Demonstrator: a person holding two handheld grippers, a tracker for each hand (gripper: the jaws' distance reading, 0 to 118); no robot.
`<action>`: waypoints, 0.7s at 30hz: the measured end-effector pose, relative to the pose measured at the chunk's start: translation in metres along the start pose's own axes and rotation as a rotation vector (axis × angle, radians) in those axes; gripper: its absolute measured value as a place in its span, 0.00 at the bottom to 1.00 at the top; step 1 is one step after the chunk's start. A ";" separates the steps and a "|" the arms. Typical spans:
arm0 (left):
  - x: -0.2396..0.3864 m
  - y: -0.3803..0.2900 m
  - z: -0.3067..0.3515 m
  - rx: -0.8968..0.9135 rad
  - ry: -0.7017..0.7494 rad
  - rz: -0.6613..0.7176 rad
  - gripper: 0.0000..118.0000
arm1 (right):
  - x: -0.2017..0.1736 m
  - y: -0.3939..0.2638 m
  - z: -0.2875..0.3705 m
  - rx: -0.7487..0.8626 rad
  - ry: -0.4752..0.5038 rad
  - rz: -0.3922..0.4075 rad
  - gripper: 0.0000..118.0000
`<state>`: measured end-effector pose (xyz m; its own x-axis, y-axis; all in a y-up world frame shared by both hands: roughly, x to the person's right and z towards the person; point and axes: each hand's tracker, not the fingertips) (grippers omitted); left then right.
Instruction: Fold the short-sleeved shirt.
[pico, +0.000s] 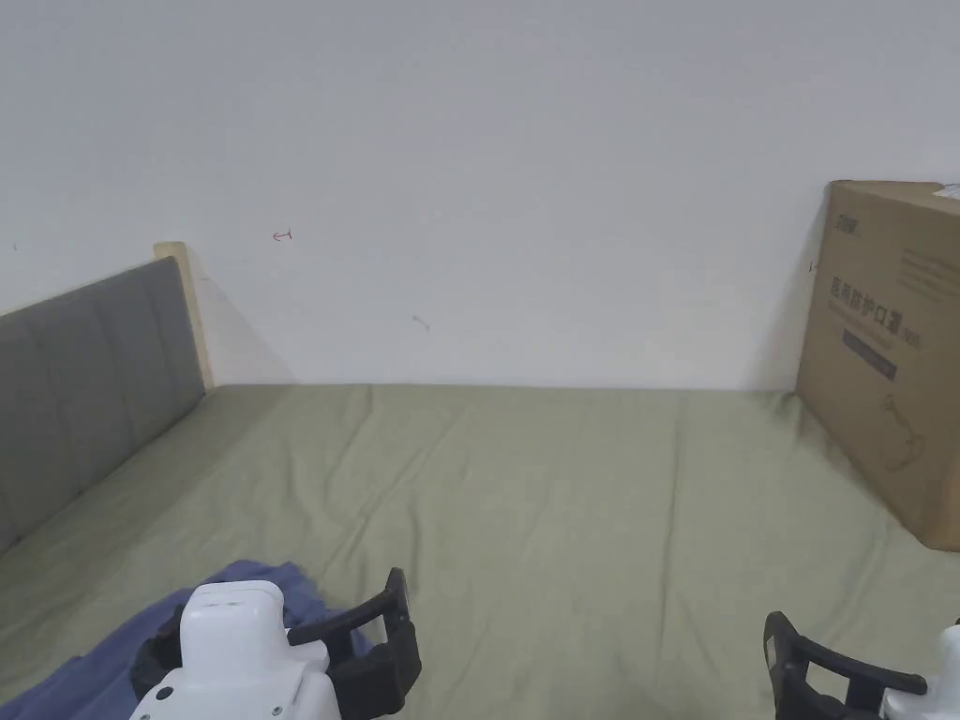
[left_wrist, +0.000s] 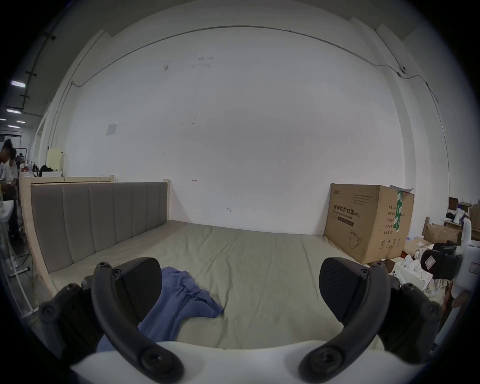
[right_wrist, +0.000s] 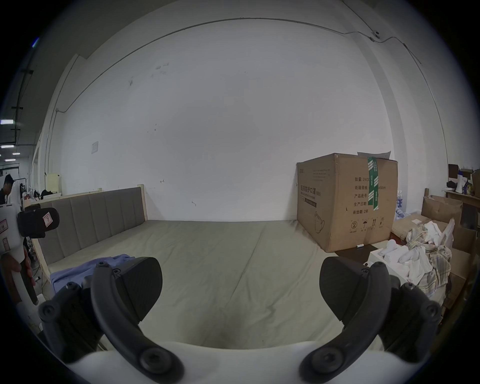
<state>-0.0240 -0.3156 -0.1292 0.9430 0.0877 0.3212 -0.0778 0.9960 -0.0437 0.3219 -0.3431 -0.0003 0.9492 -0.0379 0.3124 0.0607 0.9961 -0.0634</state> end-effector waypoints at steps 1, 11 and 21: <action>0.001 -0.001 0.000 0.000 0.004 -0.006 1.00 | -0.001 0.000 0.001 0.002 -0.003 0.005 1.00; 0.001 -0.004 -0.002 -0.015 -0.008 -0.009 1.00 | 0.001 0.001 0.001 -0.001 -0.023 0.008 1.00; 0.005 -0.006 0.003 0.005 -0.018 -0.074 0.01 | -0.011 0.002 0.013 0.053 -0.016 0.073 0.00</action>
<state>-0.0199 -0.3210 -0.1246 0.9402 0.0144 0.3404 -0.0101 0.9998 -0.0145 0.3072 -0.3393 0.0083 0.9455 0.0355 0.3236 -0.0251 0.9990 -0.0363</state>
